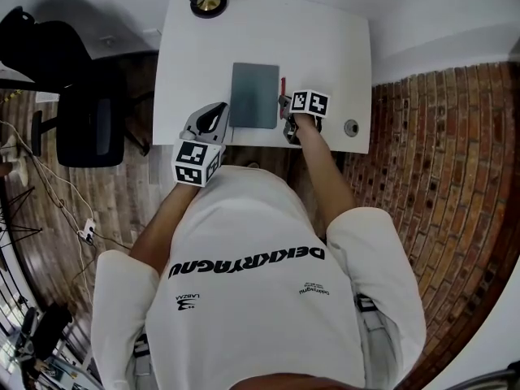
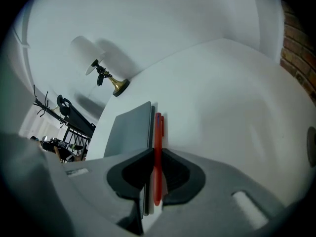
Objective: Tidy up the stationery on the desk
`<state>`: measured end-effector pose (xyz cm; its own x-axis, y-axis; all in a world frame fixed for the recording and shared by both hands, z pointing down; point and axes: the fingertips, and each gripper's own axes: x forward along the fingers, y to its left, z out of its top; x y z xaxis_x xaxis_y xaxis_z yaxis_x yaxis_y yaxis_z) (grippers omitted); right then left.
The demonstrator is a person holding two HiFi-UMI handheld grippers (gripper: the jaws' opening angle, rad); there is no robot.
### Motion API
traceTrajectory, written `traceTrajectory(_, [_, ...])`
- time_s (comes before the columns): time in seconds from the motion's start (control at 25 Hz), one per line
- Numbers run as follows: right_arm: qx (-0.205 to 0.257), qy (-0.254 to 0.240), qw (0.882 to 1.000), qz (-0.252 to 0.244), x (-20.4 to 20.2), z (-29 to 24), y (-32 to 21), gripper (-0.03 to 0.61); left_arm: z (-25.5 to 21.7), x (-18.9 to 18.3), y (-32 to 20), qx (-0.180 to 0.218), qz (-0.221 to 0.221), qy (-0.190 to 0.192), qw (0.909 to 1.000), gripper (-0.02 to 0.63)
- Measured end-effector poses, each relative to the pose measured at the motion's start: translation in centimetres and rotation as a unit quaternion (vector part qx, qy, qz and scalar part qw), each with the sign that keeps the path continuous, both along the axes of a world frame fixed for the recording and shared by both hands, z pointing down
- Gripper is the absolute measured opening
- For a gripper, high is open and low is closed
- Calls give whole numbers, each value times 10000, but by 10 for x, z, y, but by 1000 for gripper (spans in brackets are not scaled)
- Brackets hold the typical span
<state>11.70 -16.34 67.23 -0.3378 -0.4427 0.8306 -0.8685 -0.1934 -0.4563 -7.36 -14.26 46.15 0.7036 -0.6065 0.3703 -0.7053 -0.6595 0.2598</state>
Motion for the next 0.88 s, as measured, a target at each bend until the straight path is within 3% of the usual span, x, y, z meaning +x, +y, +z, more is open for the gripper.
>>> traceTrajectory(0.88, [-101, 212, 9996, 177, -1, 1, -3, 63, 7, -5, -3, -135, 14, 53, 9999, -3])
